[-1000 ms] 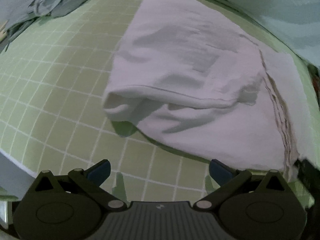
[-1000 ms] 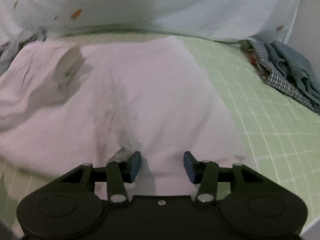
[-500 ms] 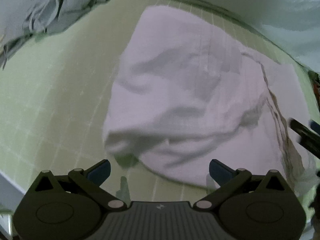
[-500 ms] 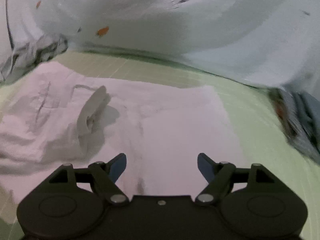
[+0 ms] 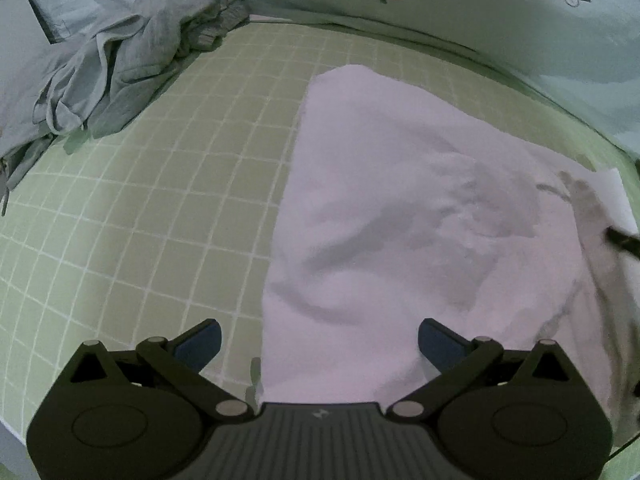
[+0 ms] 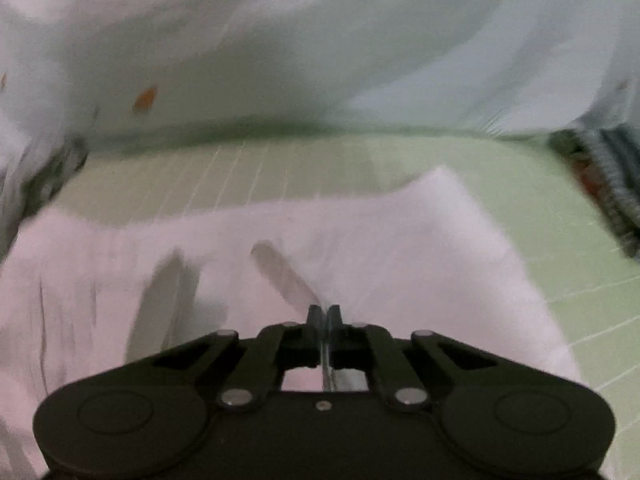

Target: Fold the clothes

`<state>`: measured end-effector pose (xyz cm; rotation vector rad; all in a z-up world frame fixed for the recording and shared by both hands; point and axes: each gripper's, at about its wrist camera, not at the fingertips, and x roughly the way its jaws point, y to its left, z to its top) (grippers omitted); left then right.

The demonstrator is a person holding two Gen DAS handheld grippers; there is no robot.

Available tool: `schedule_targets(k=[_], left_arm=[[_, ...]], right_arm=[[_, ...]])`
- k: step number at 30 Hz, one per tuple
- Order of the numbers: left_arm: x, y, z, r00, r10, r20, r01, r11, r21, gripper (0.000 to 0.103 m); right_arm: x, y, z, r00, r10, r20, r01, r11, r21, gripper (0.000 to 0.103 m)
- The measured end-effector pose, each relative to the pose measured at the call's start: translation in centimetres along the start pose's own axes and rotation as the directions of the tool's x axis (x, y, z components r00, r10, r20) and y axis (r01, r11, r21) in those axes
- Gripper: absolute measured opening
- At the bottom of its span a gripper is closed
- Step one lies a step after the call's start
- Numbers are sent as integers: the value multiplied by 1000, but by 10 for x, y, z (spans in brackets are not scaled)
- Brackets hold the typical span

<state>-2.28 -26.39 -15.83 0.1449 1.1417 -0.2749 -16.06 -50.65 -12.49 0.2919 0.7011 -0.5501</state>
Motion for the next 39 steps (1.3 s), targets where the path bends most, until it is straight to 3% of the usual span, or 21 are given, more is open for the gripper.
schedule_targets(k=[3,6,9,11,12,13,14,15,17,20,23,27,33,39], left_arm=[[4,1,7,1000,-7,4,7,1000,5,103],[7,-2,8,1000,8,4,-9,999,37,103],[17,-4,7,999,23,-31,-22,999,50,103],[23,-5,5,998,30,-56,-27,998,50,103],[25,-5,2,997,33,-65,-30,998,52,103],[27,-5,0,997,37,-73,-33,998,54,103],[29,-5,-2,996,39,-81,-34,998,53,103],[30,-5,-4,996,35,-86,-31,999,45,103],[32,-4,-7,995,29,-95,-26,999,30,103],[34,-4,-9,994,28,-103,-26,1000,17,103],[36,-5,-9,994,31,-109,-30,999,15,103],[40,-4,-10,992,33,-119,-33,999,2,103],[43,-8,-13,991,53,-123,-51,998,23,103],[45,-8,-13,989,59,-138,-56,998,25,103]], right_arm=[[-16,-5,27,997,-19,76,10,993,115,2],[-16,9,44,994,41,103,-53,991,120,2],[10,34,36,997,76,5,-77,996,52,5],[34,40,20,985,128,-118,-121,991,63,8],[32,39,13,981,141,-134,-131,988,78,11],[31,38,6,977,154,-149,-141,986,94,20],[30,36,-1,972,167,-164,-150,983,109,39],[27,34,-7,970,176,-170,-158,980,119,49],[7,23,-9,978,172,-121,-161,982,97,74],[-15,-1,-11,992,104,-69,-99,993,69,98],[-25,-35,-17,998,-21,-57,24,998,58,100],[-17,-85,-36,980,-155,-121,169,979,111,100],[9,-124,-53,975,-114,-191,160,957,243,100],[21,-124,-49,984,-103,-145,139,954,264,103]])
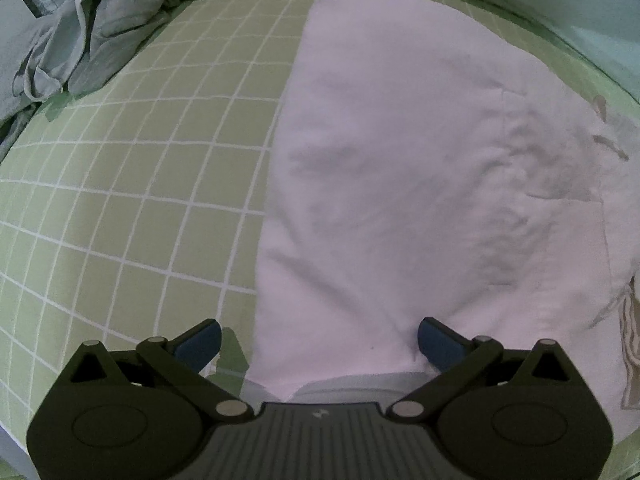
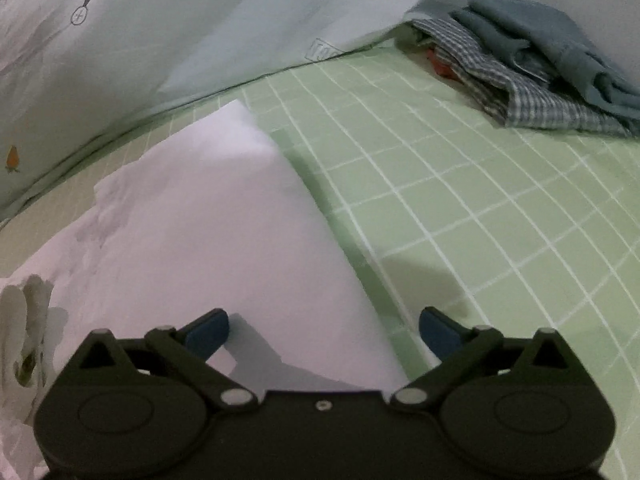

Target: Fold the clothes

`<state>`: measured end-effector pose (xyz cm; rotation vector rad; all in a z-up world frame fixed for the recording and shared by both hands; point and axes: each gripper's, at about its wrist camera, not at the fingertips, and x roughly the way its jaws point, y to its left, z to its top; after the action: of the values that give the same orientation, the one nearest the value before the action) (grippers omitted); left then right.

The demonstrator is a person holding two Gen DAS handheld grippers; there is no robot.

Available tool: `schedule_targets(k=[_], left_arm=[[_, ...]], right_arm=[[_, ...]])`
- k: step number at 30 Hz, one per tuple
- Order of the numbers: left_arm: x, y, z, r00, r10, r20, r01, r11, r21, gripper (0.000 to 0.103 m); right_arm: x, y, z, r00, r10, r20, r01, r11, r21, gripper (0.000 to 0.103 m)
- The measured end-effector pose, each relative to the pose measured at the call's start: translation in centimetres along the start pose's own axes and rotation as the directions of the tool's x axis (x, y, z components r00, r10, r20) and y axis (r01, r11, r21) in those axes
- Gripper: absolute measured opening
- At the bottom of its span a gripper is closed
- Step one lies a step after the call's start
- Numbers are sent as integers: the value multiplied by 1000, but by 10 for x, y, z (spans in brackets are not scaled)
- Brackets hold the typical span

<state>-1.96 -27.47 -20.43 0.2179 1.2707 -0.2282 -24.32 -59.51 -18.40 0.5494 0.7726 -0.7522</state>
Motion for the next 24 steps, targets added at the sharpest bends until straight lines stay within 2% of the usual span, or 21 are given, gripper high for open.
schedule_targets(k=[1,3,5,6,8,9,10,13,16,18,21,24], left_arm=[[1,1,1,1000,-3,-6,3,1000,-6,103],[3,3,3,1000,-11,-20,10,1000,-17,103],[4,3,5,999,-18,-32,18,1000,-21,103],[5,3,6,999,-22,-36,22,1000,-21,103],[6,5,7,999,-30,-42,29,999,-19,103],[6,4,8,999,-30,-43,29,999,-15,103],[6,4,8,999,-29,-45,29,1000,-13,103],[6,5,8,999,-29,-46,28,1000,-12,103],[6,5,10,998,-29,-49,28,999,-16,103],[5,6,12,998,-29,-49,29,999,-13,103],[-6,8,11,999,-32,-17,32,999,2,103],[-24,21,9,997,-67,47,68,998,-5,103]], right_arm=[[1,2,2,1000,14,-6,-14,1000,-11,102],[1,10,4,999,28,-15,-29,998,-58,91],[-1,18,5,999,27,-18,-29,994,-108,70],[-3,19,5,1000,24,-17,-26,993,-114,65],[-11,12,7,999,47,-13,-48,996,-74,34],[-15,7,10,998,67,-10,-67,997,-37,25],[-20,4,12,996,85,-1,-85,996,-10,13],[-47,13,18,990,119,73,-118,993,-23,10],[-76,43,24,981,142,132,-129,986,-101,9],[-94,62,28,968,189,162,-175,980,-98,9],[-118,104,28,945,275,179,-254,958,-131,9],[-132,158,16,918,366,151,-333,920,-206,9]])
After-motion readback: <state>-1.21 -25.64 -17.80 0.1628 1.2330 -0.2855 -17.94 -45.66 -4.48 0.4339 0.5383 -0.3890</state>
